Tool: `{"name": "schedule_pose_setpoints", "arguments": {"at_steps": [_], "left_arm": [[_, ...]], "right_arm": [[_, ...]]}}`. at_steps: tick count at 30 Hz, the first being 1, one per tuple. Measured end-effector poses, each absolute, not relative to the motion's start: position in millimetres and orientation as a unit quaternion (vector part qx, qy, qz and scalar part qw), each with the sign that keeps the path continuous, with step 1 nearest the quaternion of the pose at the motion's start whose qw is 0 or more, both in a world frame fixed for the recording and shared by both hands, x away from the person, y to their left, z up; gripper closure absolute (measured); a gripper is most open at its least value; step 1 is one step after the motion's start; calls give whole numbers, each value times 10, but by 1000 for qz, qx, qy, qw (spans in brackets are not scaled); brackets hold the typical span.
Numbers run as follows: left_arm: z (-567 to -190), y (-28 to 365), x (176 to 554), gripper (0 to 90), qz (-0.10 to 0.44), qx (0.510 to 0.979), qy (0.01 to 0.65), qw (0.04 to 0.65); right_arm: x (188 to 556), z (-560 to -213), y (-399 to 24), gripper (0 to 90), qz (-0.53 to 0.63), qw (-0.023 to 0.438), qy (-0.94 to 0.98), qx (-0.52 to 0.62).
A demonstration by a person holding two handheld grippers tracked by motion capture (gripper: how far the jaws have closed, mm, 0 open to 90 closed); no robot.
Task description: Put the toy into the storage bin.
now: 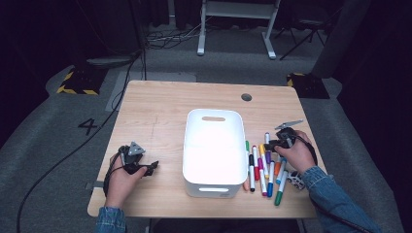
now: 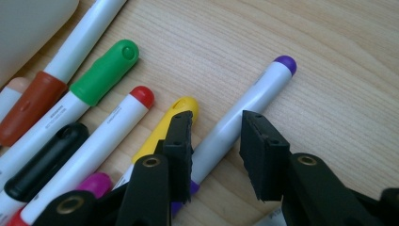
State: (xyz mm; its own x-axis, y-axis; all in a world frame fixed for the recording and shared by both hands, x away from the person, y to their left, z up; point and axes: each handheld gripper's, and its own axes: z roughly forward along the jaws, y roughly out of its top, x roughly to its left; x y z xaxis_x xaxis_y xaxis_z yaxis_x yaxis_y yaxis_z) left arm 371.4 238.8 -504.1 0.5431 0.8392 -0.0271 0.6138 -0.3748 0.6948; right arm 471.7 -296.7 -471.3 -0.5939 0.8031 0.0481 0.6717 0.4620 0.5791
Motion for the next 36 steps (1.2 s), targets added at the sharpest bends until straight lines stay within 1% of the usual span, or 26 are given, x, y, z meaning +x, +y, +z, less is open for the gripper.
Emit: {"name": "schedule_pose_setpoints", "arguments": {"at_steps": [11, 16, 23, 29, 36], "left_arm": [[-5037, 2391, 3707, 206, 169, 813, 447, 333], [-5036, 2391, 3707, 206, 169, 813, 447, 333], [-5037, 2391, 3706, 206, 168, 813, 447, 334], [-5037, 2390, 3705, 206, 167, 813, 448, 334], [-5036, 2392, 3707, 206, 169, 813, 447, 333]], "right_arm": [[4836, -4729, -2930, 706, 274, 123, 847, 438], [4890, -4768, -2933, 758, 264, 125, 849, 440], [4901, -4756, -2922, 765, 256, 124, 848, 446], [4903, -4756, -2937, 766, 270, 114, 838, 461], [4885, -4636, -2977, 767, 298, 93, 828, 465]]}}
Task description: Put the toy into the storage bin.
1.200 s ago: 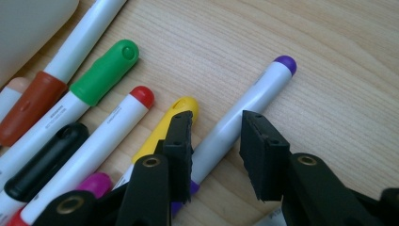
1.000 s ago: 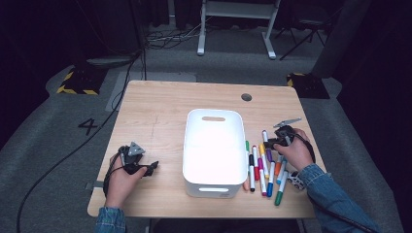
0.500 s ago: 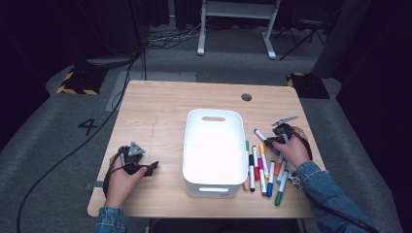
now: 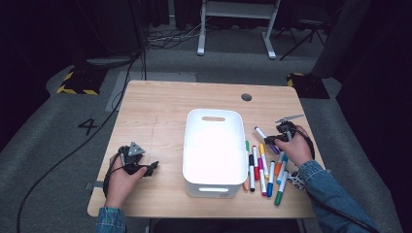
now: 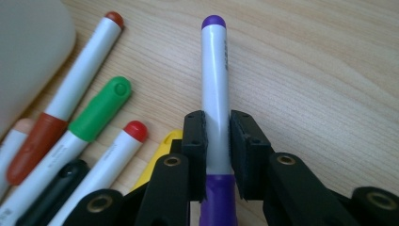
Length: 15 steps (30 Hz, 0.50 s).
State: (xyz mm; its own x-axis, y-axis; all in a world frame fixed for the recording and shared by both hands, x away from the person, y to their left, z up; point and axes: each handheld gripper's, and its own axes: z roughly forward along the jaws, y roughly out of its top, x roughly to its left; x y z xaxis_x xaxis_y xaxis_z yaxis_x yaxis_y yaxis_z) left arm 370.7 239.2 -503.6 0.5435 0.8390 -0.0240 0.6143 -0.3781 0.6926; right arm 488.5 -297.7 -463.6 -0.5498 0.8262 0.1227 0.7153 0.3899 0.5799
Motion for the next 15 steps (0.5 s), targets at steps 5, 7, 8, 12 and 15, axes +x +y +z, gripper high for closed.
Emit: {"name": "schedule_pose_setpoints", "arguments": {"at_steps": [5, 7, 8, 12, 15], "left_arm": [[-5036, 2392, 3707, 207, 169, 813, 447, 333], [-5036, 2391, 3707, 206, 169, 813, 447, 333], [-5036, 2391, 3706, 206, 169, 813, 447, 333], [-5036, 2392, 3705, 207, 170, 813, 447, 333], [-5038, 2390, 3702, 207, 165, 813, 447, 334]], "right_arm": [[4851, -4506, -3000, 766, 315, 86, 825, 461], [4841, -4479, -2999, 766, 318, 86, 824, 461], [4816, -4414, -2996, 766, 325, 85, 823, 459], [4762, -4282, -2989, 766, 340, 83, 819, 453], [4719, -4183, -2988, 766, 353, 84, 818, 447]]}}
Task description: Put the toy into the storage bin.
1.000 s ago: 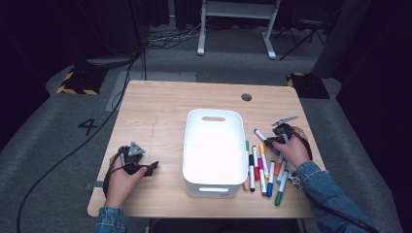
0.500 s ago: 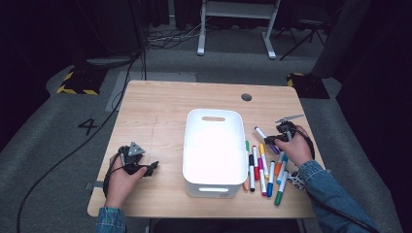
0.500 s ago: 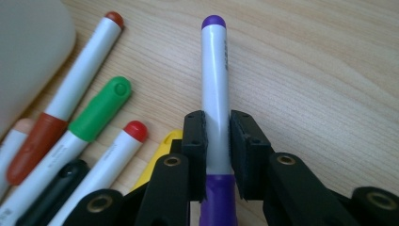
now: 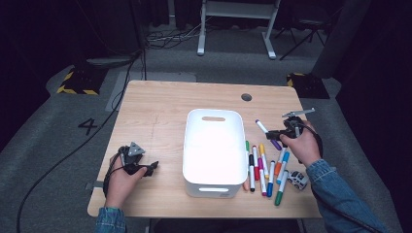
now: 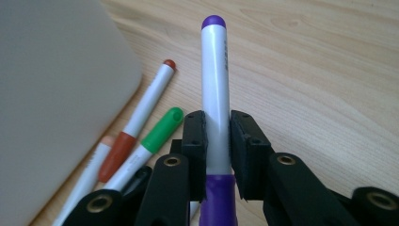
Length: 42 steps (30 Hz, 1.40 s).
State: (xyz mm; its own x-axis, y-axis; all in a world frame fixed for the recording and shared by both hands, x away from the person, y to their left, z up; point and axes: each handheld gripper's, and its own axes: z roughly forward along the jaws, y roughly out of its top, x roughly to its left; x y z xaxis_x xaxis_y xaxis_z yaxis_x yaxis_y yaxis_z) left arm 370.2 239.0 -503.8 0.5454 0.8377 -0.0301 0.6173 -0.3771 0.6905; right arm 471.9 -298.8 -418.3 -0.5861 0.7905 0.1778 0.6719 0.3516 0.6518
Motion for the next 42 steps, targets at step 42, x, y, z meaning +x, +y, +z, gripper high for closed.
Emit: {"name": "schedule_pose_setpoints", "arguments": {"at_steps": [42], "left_arm": [[-5043, 2339, 3729, 130, 166, 814, 450, 328]], "right_arm": [[4118, -3368, -2465, 766, 427, 34, 835, 344]]}}
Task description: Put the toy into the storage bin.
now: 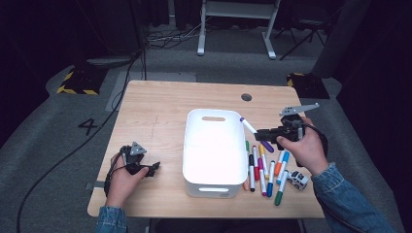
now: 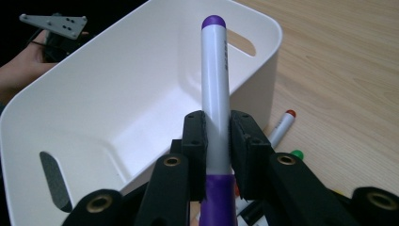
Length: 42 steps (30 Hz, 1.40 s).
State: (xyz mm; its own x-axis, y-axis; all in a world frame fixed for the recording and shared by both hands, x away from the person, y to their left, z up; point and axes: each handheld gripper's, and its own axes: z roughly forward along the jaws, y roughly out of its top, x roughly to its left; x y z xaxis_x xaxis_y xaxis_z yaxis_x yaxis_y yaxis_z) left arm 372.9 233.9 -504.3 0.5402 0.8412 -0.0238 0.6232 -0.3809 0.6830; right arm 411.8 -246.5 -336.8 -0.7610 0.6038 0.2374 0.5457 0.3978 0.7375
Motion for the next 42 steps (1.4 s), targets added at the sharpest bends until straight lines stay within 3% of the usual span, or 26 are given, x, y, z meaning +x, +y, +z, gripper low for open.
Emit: {"name": "schedule_pose_setpoints", "arguments": {"at_steps": [10, 42], "left_arm": [[-5054, 2245, 3766, 1, 158, 817, 457, 313], [-5056, 2245, 3774, 0, 160, 816, 457, 315]], "right_arm": [[3992, -3308, -2239, 765, 432, 15, 845, 315], [3706, -3401, -1702, 766, 444, -47, 860, 248]]}}
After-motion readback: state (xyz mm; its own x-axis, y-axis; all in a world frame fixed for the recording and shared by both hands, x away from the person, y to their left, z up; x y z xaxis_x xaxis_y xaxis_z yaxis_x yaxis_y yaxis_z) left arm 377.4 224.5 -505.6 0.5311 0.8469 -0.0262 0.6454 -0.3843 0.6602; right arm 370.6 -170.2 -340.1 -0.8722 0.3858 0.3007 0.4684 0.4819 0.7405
